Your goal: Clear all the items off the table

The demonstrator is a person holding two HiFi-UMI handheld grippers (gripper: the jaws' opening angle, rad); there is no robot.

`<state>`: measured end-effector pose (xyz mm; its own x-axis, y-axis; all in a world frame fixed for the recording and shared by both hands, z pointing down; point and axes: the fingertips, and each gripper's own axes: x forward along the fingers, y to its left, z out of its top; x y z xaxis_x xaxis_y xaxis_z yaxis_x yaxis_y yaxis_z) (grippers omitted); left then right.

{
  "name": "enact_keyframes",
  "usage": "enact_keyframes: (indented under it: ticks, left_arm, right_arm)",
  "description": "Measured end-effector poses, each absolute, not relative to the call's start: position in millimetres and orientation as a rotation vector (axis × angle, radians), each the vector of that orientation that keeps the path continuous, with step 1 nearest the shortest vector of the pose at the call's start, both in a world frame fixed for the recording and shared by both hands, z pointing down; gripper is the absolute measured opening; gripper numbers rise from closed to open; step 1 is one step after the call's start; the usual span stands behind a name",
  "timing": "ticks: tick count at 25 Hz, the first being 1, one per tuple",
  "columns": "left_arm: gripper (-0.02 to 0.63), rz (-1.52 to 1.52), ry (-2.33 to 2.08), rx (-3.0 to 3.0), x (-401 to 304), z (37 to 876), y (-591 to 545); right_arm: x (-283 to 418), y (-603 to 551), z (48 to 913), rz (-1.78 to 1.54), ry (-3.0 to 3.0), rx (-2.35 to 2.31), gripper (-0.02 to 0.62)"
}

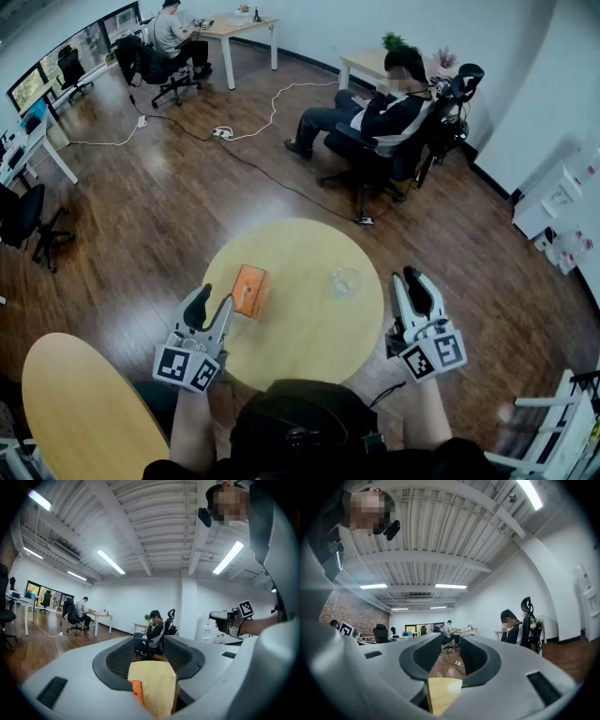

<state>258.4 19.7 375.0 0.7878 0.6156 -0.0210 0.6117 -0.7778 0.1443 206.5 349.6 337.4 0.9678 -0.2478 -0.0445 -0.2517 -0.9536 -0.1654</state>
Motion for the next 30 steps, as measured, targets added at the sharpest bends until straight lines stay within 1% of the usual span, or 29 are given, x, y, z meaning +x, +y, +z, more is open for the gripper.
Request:
enact_keyframes:
  ticks: [4, 5, 6, 8, 9, 11, 12, 15, 16, 17, 22, 23, 29, 30]
  left_arm:
    - [0.204, 0.212, 0.948, 2.845, 284.6, 410.5, 29.0]
    - [0.225, 0.263, 0.939, 2.844, 290.2, 419.3, 31.5]
    - [0.262, 0.317, 0.931, 2.852, 295.4, 429.0, 34.5]
    - [0.270, 0.424, 0.929, 2.899, 305.3, 450.7, 41.7]
    - [0.288, 0.475, 0.932, 2.925, 310.0, 462.2, 44.6]
    - [0.288, 0.571, 0.932, 2.943, 317.6, 486.0, 48.2]
    - [0.299, 0.614, 0.930, 2.937, 320.2, 498.5, 49.7]
    - [0.369, 0.762, 0.934, 2.909, 328.2, 540.5, 52.3]
    - [0.403, 0.823, 0.935, 2.900, 331.8, 554.5, 52.0]
    - [0.413, 0.885, 0.931, 2.893, 335.8, 567.1, 52.0]
    - [0.413, 1.126, 0.874, 2.857, 346.9, 603.3, 59.8]
    - [0.432, 1.164, 0.866, 2.850, 347.5, 611.7, 60.6]
    - [0.434, 1.323, 0.883, 2.837, 350.4, 653.6, 96.5]
    - [0.434, 1.330, 0.872, 2.833, 349.9, 656.6, 100.0]
  right_arm:
    - [217.5, 355.8, 349.7, -0.004, 0.378, -2.932, 0.126]
    - [219.8, 355.8, 353.5, -0.021, 0.383, -2.928, 0.126]
    - [221.9, 355.2, 358.1, -0.038, 0.387, -2.924, 0.126]
    - [225.9, 352.1, 369.5, -0.073, 0.399, -2.913, 0.126]
    - [227.4, 349.4, 375.6, -0.091, 0.407, -2.907, 0.126]
    - [227.2, 343.3, 388.7, -0.138, 0.420, -2.904, 0.126]
    - [225.6, 341.4, 396.7, -0.169, 0.424, -2.906, 0.126]
    - [219.5, 337.6, 424.9, -0.270, 0.413, -2.899, 0.126]
    - [217.2, 336.6, 433.1, -0.298, 0.404, -2.891, 0.126]
    - [214.8, 336.6, 439.6, -0.322, 0.394, -2.882, 0.126]
    - [206.3, 342.9, 449.9, -0.393, 0.368, -2.829, 0.126]
    - [205.9, 342.3, 452.2, -0.395, 0.366, -2.818, 0.126]
    - [205.3, 376.1, 470.1, -0.380, 0.300, -2.771, 0.126]
    - [201.6, 382.6, 472.3, -0.382, 0.278, -2.762, 0.110]
